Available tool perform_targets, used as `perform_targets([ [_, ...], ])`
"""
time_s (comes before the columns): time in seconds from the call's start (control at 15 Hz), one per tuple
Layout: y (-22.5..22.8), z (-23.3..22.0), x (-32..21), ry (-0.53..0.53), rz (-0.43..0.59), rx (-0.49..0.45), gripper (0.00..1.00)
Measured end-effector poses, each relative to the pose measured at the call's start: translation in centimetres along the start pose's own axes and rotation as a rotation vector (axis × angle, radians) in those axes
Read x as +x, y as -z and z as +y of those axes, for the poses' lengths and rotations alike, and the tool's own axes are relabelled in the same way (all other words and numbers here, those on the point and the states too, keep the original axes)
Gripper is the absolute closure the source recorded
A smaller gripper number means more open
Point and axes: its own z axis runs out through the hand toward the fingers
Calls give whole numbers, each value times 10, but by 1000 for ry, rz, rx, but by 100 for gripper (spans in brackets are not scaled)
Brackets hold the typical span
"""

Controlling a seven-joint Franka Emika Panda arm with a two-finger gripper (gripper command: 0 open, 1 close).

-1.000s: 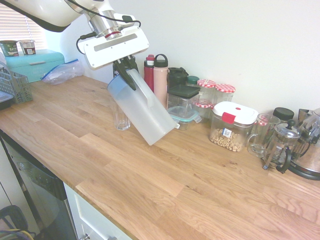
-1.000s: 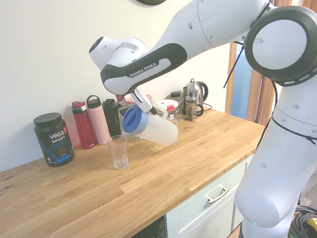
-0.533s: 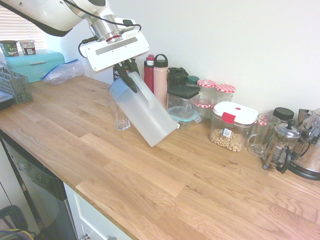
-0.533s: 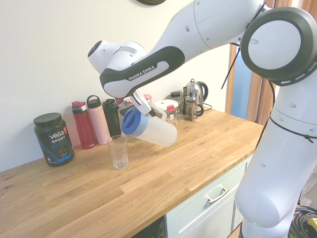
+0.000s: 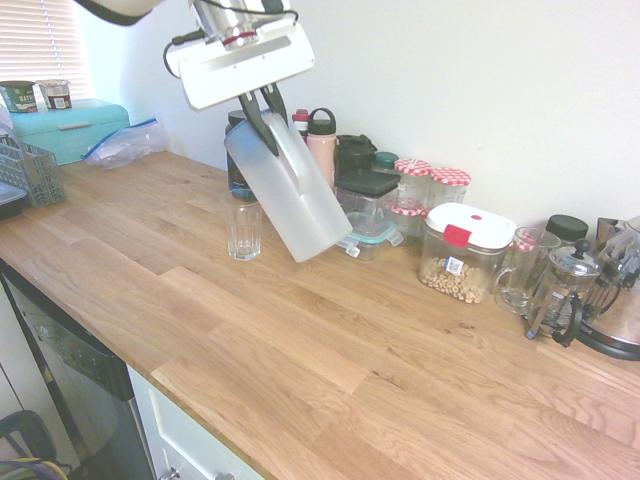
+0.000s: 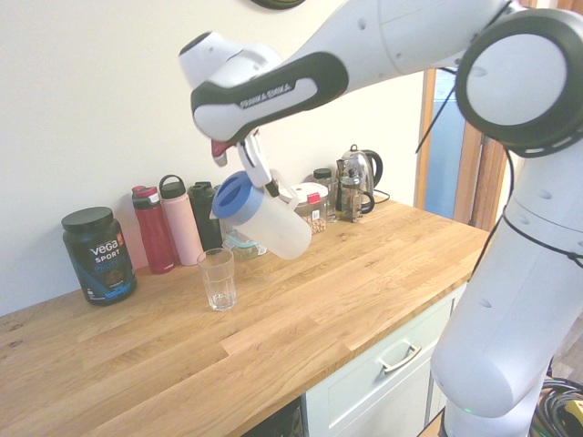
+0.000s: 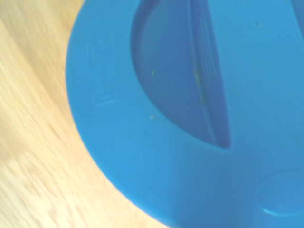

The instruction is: Pour me some water

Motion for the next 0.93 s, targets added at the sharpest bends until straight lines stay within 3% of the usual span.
perform_targets([
  [0.27, 5, 52, -27, -187, 59, 157, 100],
  [0.47, -34, 82, -44, -347, 57, 224, 100],
  [0.93, -106, 97, -78, -724, 43, 341, 100],
])
